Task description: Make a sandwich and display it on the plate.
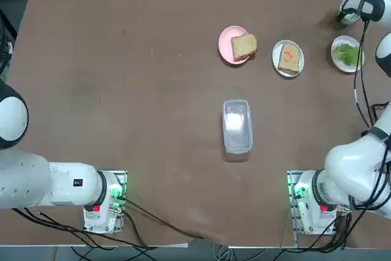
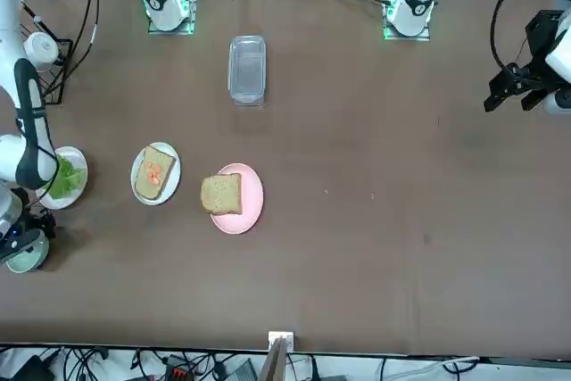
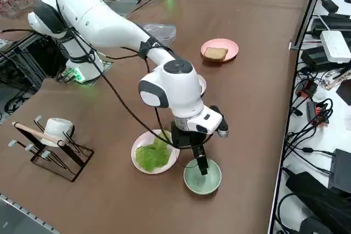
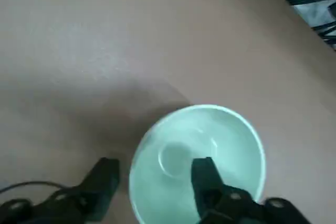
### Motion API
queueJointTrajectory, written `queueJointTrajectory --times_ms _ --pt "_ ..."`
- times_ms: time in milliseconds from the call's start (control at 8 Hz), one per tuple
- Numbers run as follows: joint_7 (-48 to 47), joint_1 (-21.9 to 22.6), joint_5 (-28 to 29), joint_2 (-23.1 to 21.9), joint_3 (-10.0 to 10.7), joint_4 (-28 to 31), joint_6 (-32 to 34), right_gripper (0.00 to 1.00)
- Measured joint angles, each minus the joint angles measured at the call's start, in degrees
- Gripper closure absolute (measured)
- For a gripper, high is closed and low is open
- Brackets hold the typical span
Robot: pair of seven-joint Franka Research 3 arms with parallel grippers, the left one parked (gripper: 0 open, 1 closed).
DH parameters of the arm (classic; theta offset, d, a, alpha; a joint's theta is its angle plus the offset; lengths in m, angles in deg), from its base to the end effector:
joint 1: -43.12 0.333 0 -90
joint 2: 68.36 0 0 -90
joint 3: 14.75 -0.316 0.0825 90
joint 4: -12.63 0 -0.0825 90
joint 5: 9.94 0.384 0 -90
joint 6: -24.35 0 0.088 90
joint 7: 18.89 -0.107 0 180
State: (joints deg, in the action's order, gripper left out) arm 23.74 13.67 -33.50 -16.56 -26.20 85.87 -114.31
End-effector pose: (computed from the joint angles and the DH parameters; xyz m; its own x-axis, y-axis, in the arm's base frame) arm 0.7203 -0.2810 0.2362 0.8144 0.5780 0.0514 0.5405 -0.7878 0.2953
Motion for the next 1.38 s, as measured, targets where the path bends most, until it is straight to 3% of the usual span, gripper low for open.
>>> queueJointTrajectory --times_ms 125,500,750,1000,1375 --pt "0.00 0.11 0.00 -1.36 -0.41 -0.55 3.27 0.00" --pt "-0.56 0.42 2.68 -8.51 -2.88 -1.10 16.11 0.00" --pt "-1.16 0.13 5.93 -13.59 -2.99 2.32 24.35 0.00" --pt "-1.73 -2.04 6.13 -18.41 -2.85 12.59 23.90 0.01" --pt "-1.86 -7.73 6.12 -24.57 -2.62 30.78 10.11 0.00"
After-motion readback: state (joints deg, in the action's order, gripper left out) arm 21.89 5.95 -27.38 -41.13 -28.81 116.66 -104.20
